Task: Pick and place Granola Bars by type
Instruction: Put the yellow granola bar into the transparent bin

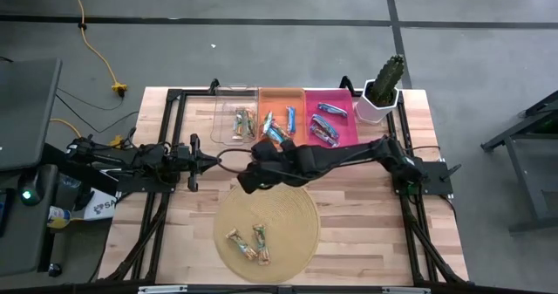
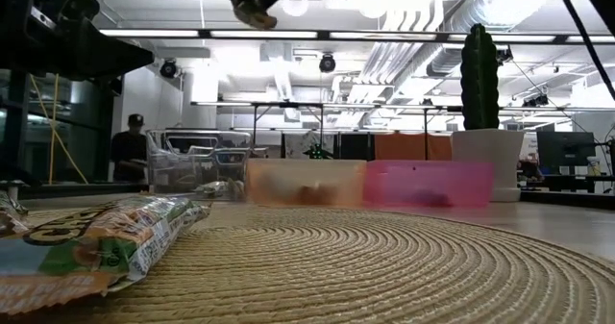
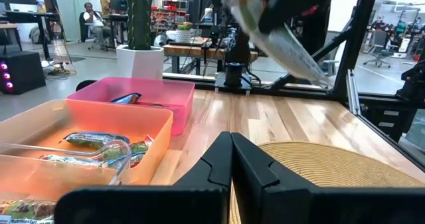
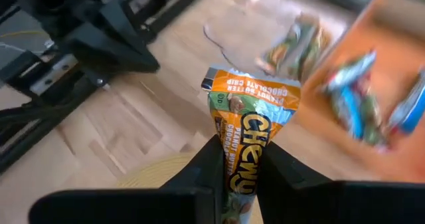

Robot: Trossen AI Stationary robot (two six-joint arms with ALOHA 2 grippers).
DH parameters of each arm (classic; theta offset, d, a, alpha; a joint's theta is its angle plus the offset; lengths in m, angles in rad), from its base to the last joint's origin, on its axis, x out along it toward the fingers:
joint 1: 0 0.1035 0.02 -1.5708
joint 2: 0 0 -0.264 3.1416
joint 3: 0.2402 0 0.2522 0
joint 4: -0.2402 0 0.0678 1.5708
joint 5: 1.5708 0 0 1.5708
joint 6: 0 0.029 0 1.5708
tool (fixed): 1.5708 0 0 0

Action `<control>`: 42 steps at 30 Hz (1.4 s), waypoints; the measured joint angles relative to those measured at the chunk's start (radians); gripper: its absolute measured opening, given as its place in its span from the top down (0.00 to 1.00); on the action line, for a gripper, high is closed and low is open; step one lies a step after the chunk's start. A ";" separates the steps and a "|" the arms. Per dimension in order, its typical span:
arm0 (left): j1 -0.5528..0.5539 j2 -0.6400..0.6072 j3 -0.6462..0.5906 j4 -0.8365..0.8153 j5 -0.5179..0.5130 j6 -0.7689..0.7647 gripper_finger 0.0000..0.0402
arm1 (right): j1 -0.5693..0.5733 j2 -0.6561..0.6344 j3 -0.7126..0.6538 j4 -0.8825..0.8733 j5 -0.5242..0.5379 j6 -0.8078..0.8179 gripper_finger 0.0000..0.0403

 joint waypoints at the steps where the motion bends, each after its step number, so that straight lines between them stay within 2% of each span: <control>1: 0.000 0.000 0.000 0.000 0.000 0.000 1.00 | 0.005 -0.007 0.000 0.004 0.019 -0.034 0.88; 5: 0.000 0.000 0.000 0.001 0.000 0.000 1.00 | 0.019 -0.010 0.000 0.042 0.079 -0.167 0.89; 11: 0.000 0.000 0.000 0.001 0.001 0.000 1.00 | 0.021 -0.010 0.000 0.124 0.100 -0.264 0.88; 16: 0.000 0.000 0.000 0.001 0.001 0.000 1.00 | 0.012 -0.010 0.000 0.258 0.146 -0.371 0.88; 27: 0.000 0.000 0.000 0.001 0.001 0.000 1.00 | -0.076 -0.010 -0.001 0.651 0.000 -0.592 0.88; 34: 0.000 0.000 0.000 0.001 0.001 0.000 1.00 | -0.175 -0.010 0.000 0.766 -0.032 -0.616 0.89; 42: 0.000 0.000 0.000 0.001 0.001 0.000 1.00 | -0.325 0.004 0.000 0.888 -0.147 -0.602 0.89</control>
